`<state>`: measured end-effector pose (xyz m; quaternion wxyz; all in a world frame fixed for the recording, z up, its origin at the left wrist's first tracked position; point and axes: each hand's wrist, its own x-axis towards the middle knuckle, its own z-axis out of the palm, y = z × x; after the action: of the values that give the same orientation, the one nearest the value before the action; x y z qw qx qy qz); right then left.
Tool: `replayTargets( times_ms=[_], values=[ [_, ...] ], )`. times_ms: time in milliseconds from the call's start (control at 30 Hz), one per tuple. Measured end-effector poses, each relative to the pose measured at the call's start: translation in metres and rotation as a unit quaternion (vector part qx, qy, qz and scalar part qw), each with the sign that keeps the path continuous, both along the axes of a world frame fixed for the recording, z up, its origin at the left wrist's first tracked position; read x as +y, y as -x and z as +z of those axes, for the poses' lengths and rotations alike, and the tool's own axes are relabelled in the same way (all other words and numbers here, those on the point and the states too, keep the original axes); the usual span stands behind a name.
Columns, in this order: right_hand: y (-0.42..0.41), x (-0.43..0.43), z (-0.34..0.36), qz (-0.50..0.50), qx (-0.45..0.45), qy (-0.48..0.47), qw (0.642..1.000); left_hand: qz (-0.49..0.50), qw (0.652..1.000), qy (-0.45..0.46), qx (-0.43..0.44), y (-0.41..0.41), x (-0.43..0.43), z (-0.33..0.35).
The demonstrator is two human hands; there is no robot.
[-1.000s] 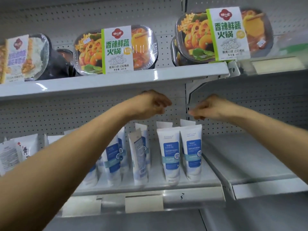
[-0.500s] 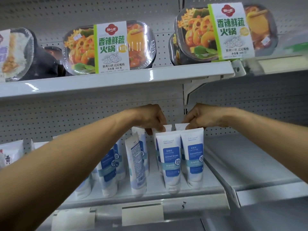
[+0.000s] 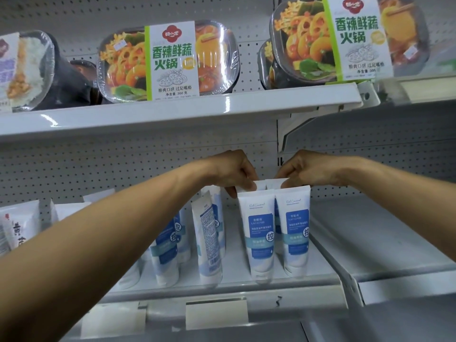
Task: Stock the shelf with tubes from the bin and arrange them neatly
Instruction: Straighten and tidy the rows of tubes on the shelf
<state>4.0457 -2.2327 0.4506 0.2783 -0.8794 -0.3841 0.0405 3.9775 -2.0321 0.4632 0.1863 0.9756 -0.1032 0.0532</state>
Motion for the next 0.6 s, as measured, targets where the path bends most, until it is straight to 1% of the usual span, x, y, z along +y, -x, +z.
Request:
replayTargets(
  times_ms=[167,233,300,367,400,467,600],
  values=[
    [0.0,0.001,0.003,-0.007,-0.009,0.009,1.0,0.004,1.0,-0.027,0.0,0.002,0.002,0.003],
    [-0.001,0.0,0.006,-0.014,-0.017,-0.014,1.0,0.007,0.999,-0.029,-0.028,0.012,0.009,0.012],
    [0.002,0.0,0.009,-0.02,-0.031,-0.058,0.998,0.014,0.998,-0.018,-0.051,0.028,0.023,0.024],
    [0.008,0.004,0.014,-0.014,-0.038,-0.086,0.996,0.025,0.998,-0.01,-0.048,0.042,0.04,0.032],
    [0.011,0.007,0.016,-0.004,-0.039,-0.083,0.996,0.031,0.999,-0.011,-0.037,0.046,0.048,0.034],
    [0.018,0.018,0.021,0.017,-0.051,-0.047,0.997,0.039,0.999,-0.03,-0.007,0.049,0.059,0.031],
    [0.025,0.046,0.023,0.038,-0.075,0.051,0.995,0.026,0.994,-0.098,0.049,0.039,0.066,0.016]
  ],
)
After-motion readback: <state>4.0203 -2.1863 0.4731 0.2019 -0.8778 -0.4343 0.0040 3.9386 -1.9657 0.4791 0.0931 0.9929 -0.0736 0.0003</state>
